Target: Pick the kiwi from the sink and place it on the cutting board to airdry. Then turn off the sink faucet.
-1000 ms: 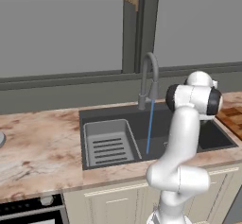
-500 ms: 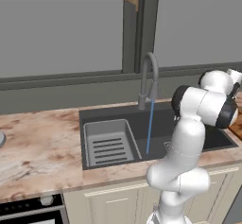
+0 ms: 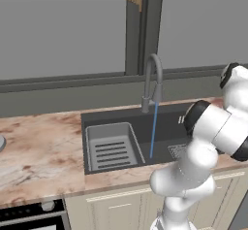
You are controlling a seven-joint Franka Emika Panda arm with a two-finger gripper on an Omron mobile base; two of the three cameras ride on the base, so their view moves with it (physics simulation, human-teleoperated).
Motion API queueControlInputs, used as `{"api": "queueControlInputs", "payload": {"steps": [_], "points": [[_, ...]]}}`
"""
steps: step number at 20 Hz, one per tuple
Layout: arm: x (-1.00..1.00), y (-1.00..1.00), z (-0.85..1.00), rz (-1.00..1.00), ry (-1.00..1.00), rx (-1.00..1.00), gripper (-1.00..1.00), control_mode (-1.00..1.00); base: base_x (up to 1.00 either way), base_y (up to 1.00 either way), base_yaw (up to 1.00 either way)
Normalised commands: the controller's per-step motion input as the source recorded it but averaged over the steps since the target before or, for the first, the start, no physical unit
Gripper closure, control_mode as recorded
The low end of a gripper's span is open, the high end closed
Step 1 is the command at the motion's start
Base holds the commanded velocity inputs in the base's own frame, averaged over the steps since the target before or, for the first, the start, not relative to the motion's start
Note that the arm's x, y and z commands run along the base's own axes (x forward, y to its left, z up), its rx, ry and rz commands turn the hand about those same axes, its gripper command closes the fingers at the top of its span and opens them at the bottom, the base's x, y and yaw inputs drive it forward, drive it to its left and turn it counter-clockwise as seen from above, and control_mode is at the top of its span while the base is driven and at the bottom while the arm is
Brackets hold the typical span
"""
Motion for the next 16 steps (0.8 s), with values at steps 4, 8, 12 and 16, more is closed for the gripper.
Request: {"api": "queueControlInputs", "payload": {"steps": [4,8,12,16], "points": [[-0.75,0.24,0.05,0.00,-0.13,-0.05,1.00,-1.00,0.00,0.00,0.00],[-0.61,0.02,0.12,-0.09,-0.21,-0.05,1.00,-1.00,0.00,0.00,0.00],[-0.33,-0.04,0.26,-0.22,-0.06,-0.04,1.00,-1.00,0.00,0.00,0.00],[-0.02,-0.15,0.34,-0.27,0.00,-0.07,1.00,-1.00,0.00,0.00,0.00]]}}
